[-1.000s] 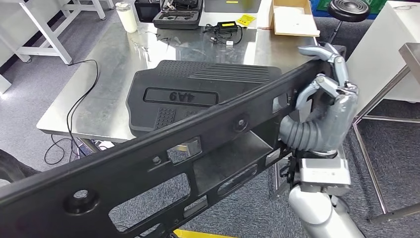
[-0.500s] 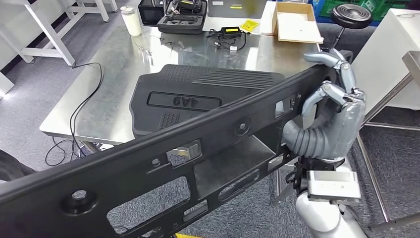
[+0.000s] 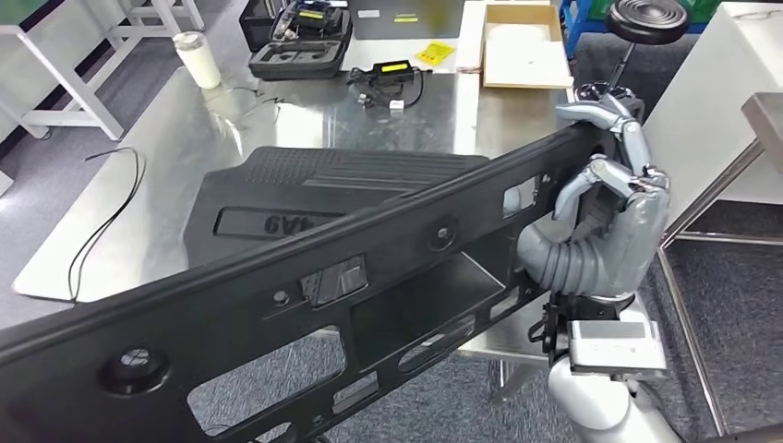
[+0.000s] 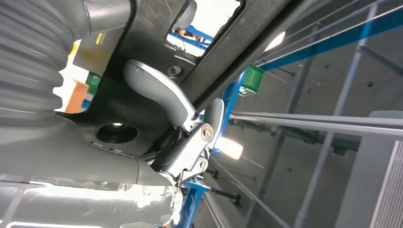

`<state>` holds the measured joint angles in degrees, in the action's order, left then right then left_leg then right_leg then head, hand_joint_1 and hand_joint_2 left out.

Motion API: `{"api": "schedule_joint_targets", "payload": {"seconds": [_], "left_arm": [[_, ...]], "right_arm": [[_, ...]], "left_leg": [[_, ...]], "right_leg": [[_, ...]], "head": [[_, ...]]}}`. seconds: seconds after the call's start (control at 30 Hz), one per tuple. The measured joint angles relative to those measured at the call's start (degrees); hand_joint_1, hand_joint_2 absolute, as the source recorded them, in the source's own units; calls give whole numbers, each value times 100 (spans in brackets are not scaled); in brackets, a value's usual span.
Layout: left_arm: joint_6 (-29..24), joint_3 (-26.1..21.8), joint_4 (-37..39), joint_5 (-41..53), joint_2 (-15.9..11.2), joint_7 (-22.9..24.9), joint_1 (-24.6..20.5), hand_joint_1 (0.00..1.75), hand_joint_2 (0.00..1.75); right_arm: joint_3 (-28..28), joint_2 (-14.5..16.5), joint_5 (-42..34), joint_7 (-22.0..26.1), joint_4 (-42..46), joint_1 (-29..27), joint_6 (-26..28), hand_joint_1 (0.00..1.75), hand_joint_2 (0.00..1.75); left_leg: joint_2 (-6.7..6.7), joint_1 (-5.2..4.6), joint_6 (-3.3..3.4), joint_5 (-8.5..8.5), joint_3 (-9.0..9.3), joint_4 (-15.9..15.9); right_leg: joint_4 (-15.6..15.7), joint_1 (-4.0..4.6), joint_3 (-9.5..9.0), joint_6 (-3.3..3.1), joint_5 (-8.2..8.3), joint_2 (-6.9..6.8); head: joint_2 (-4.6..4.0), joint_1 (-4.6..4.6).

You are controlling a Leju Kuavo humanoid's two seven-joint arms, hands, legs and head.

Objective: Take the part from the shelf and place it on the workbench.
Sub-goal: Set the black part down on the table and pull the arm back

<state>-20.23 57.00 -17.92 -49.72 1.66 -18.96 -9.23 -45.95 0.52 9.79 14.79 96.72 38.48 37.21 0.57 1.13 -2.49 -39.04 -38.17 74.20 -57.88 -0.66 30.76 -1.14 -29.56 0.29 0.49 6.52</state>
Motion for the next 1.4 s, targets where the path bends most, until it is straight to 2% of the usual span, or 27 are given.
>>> {"api": "schedule_joint_targets", "payload": {"seconds": [0.03,0.07,0.1,0.17,0.2,0.23,0.3,0.33,0.37,0.4,0.47,0.5,0.53,0.57,0.6,0.63,0.67,0.7,0.77,0.8,0.93,0.97,1.1,1.4], "left_arm": [[1,0,1,0,0,-1,14,175,175],[1,0,1,0,-1,-1,22,175,175],[1,0,3,0,-1,-1,30,175,175],[1,1,22,-1,-8,10,53,175,175],[0,1,31,0,-11,19,61,175,175],[-1,2,39,0,-14,27,59,175,175],[-1,2,39,4,-15,35,31,175,175],[-2,2,40,6,-15,36,15,175,175],[-4,1,42,8,-16,36,3,175,175],[-5,1,43,10,-15,36,-6,175,175],[-2,0,45,16,-13,36,-23,175,175],[2,0,45,19,-9,36,-27,175,175],[3,0,45,20,-6,37,-29,175,175],[3,0,45,19,-3,41,-29,175,175],[6,0,45,14,0,48,-31,175,175],[14,0,45,10,3,54,-37,175,175],[23,0,44,5,7,61,-43,175,175],[33,0,44,4,11,64,-46,175,175],[41,0,44,15,20,64,-44,175,175],[40,0,44,24,24,61,-41,175,175],[35,0,45,39,28,45,-37,175,175],[34,0,45,39,28,44,-34,175,175],[34,0,46,40,28,44,-34,175,175],[35,0,46,42,28,44,-36,175,175]], "right_arm": [[-1,0,-7,10,0,-3,-4,175,175],[-1,0,-12,19,0,-3,-8,175,175],[-1,0,-18,24,-1,-5,-11,175,175],[-7,-2,-33,34,-16,-14,-15,175,175],[-9,-3,-38,35,-24,-19,-16,175,175],[-11,-3,-42,37,-32,-20,-17,175,175],[-11,-1,-40,37,-30,-10,-19,175,175],[-9,-1,-39,40,-28,-2,-19,175,175],[-8,-1,-37,43,-27,6,-19,175,175],[-7,-2,-37,44,-26,10,-19,175,175],[-7,-7,-40,45,-29,7,-19,175,175],[-8,-10,-42,45,-31,-2,-19,175,175],[-8,-13,-43,45,-32,-8,-19,175,175],[-8,-15,-44,45,-33,-11,-19,175,175],[-8,-15,-47,46,-33,-10,-19,175,175],[-8,-16,-51,47,-33,-7,-17,175,175],[-8,-16,-55,48,-34,-1,-16,175,175],[-8,-17,-58,49,-34,7,-14,175,175],[-8,-17,-62,52,-35,22,-12,175,175],[-8,-17,-62,55,-35,26,-11,175,175],[-9,-16,-68,66,-33,38,-9,175,175],[-10,-15,-69,67,-33,39,-9,175,175],[-10,-15,-70,67,-33,40,-8,175,175],[-10,-15,-51,50,-33,43,-3,175,175]], "left_leg": [[0,-25,36,-141,-149,-89],[0,-58,87,-74,-244,-297],[1,-102,150,269,-300,-600],[18,-202,255,1301,-371,-1146],[26,-234,284,1668,-390,-1281],[35,-253,303,1823,-407,-1313],[34,-239,343,1788,-373,-1338],[33,-225,372,1770,-336,-1383],[32,-207,401,1751,-287,-1431],[30,-195,428,1724,-242,-1459],[30,-187,461,1653,-175,-1476],[33,-184,461,1616,-143,-1476],[37,-179,457,1583,-101,-1473],[45,-176,447,1551,-49,-1469],[55,-173,435,1521,7,-1466],[63,-176,419,1497,52,-1465],[73,-174,400,1479,75,-1464],[77,-168,375,1473,79,-1467],[79,-150,312,1486,67,-1488],[77,-149,290,1481,75,-1514],[73,-153,293,1474,129,-1591],[74,-147,278,1486,135,-1595],[74,-130,246,1510,146,-1598],[74,-118,245,1494,146,-1598]], "right_leg": [[18,11,-150,0,-96,10],[28,21,-308,0,-205,17],[38,27,-454,0,-322,16],[12,49,-674,15,-549,35],[8,60,-723,34,-636,52],[16,66,-752,56,-697,71],[82,58,-789,105,-774,76],[24,53,-773,129,-835,63],[-162,51,-688,156,-936,49],[-487,46,-506,180,-1070,36],[-1292,35,55,227,-1269,29],[-1542,30,302,241,-1243,29],[-1575,28,451,245,-1090,28],[-1373,28,483,237,-822,28],[-1006,32,430,216,-494,28],[-655,45,347,187,-232,30],[-360,61,269,154,-52,32],[-194,82,228,119,25,35],[-97,105,212,55,35,38],[-69,111,208,44,34,37],[12,106,162,36,53,35],[11,112,155,17,57,31],[4,128,148,12,63,33],[4,124,144,0,45,32]], "head": [[1,8],[1,14],[0,18],[-1,-16],[-1,-31],[0,-45],[1,-32],[2,-33],[1,-28],[1,-31],[1,-28],[1,-29],[1,-29],[1,-29],[0,-33],[1,-31],[0,-31],[1,-25],[1,-21],[1,-18],[1,-15],[0,-16],[1,-13],[1,-14]]}}
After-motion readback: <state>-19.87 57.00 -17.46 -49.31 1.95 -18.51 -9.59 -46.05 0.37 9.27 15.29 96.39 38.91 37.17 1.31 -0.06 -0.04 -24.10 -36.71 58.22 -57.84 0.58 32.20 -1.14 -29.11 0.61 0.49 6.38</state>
